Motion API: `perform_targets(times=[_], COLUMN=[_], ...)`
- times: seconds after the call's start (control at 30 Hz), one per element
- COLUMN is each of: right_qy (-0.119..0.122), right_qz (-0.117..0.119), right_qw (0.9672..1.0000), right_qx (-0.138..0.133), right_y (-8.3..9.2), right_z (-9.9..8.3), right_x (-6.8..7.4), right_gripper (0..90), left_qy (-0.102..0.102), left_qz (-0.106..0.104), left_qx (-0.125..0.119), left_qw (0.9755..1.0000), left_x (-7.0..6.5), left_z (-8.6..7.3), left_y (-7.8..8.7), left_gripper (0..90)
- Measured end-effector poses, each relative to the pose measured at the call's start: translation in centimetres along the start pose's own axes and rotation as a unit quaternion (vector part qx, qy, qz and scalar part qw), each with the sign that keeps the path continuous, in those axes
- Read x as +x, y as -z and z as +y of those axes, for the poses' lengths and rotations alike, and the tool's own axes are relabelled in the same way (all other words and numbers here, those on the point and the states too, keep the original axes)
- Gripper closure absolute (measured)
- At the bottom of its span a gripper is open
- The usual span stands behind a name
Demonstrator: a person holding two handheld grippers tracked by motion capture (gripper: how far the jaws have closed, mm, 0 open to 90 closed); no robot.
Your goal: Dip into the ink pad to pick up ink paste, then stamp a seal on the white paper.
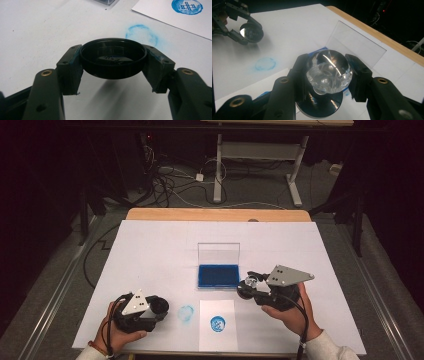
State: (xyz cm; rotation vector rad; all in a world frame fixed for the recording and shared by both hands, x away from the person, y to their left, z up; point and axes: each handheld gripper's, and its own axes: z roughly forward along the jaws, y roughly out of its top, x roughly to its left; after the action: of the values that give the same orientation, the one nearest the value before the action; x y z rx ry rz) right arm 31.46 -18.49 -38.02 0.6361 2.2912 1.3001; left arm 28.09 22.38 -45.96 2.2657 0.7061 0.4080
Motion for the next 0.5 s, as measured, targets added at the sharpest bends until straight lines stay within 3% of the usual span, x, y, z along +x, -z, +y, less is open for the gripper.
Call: perform_targets(times=[0.5], right_qy=[-0.014], right_qz=[-0.009], right_qw=[0.9993], right_qx=[-0.033], right_y=[1.3], right_z=[0.5], right_x=[-1.4], right_gripper=[56.8], left_qy=[-0.007], left_qz=[0.005], left_qx=[0.004], left_qw=[1.0000], left_x=[-0.3], left_z=[0.1], left_y=[-0.1], left_gripper=[36.6])
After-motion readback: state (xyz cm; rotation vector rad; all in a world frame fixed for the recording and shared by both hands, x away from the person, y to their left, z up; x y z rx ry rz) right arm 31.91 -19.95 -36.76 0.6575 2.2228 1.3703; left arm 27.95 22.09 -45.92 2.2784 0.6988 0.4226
